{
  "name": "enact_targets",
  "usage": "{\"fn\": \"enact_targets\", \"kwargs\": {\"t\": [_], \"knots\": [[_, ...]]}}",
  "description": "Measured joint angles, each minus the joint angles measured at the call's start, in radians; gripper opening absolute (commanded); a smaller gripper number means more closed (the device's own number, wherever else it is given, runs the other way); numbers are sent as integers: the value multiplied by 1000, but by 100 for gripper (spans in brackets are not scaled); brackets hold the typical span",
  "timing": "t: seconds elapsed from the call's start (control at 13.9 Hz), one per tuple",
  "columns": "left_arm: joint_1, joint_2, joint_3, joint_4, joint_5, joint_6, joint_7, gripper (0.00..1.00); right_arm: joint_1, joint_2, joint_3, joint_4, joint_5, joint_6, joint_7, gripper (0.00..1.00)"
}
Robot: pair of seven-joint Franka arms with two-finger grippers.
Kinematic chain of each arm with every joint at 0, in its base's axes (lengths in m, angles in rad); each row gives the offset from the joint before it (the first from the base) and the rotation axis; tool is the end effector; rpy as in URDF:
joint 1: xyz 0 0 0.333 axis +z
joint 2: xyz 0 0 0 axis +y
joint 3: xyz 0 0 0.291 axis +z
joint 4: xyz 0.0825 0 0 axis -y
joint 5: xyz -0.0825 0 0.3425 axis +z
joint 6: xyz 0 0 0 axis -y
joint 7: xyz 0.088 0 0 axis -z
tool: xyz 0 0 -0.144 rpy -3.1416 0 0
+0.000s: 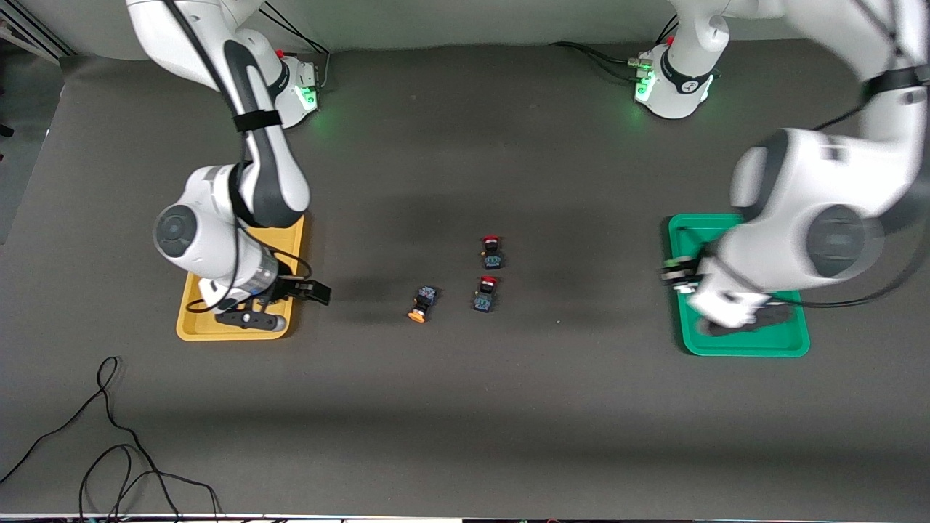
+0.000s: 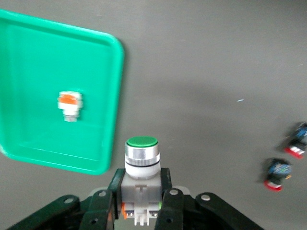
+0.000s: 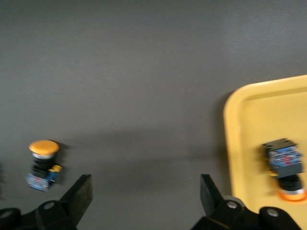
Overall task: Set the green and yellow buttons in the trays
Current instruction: 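Place the green button in the green tray while the right gripper grasps another yellow button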
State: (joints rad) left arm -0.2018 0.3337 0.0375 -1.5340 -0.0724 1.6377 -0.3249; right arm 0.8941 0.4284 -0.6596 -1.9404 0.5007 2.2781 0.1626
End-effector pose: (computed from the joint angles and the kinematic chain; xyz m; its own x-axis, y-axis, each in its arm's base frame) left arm 0.5681 -0.1063 0.3997 0.9573 0.1697 -0.2341 0.1700 -0.9853 -0.0188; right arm 0.5546 0.1696 0.2717 0.9787 -0.2049 -0.0079 -0.2042 -0.9706 -0.1273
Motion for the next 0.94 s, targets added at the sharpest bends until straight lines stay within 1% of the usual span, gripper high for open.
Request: {"fn": "enact_targets", "kwargs": {"t": [0.22, 0.36, 0.5, 0.72, 0.94], "knots": [[165, -59, 6, -78, 32, 2, 239, 14, 31, 95, 19, 96, 0, 0, 137, 98], [247, -72, 7, -129, 65, 45, 335, 14, 39, 181, 62, 177, 0, 2, 240, 98], [298, -71, 7, -219, 82, 170, 420, 14, 46, 277, 99, 270, 0, 6, 330, 98], [345, -65, 6, -417, 107, 424, 514, 14, 45, 400, 139, 394, 0, 8, 410, 95], [358, -46, 6, -589, 112, 675, 534, 16, 44, 456, 163, 438, 1, 16, 433, 95]]}}
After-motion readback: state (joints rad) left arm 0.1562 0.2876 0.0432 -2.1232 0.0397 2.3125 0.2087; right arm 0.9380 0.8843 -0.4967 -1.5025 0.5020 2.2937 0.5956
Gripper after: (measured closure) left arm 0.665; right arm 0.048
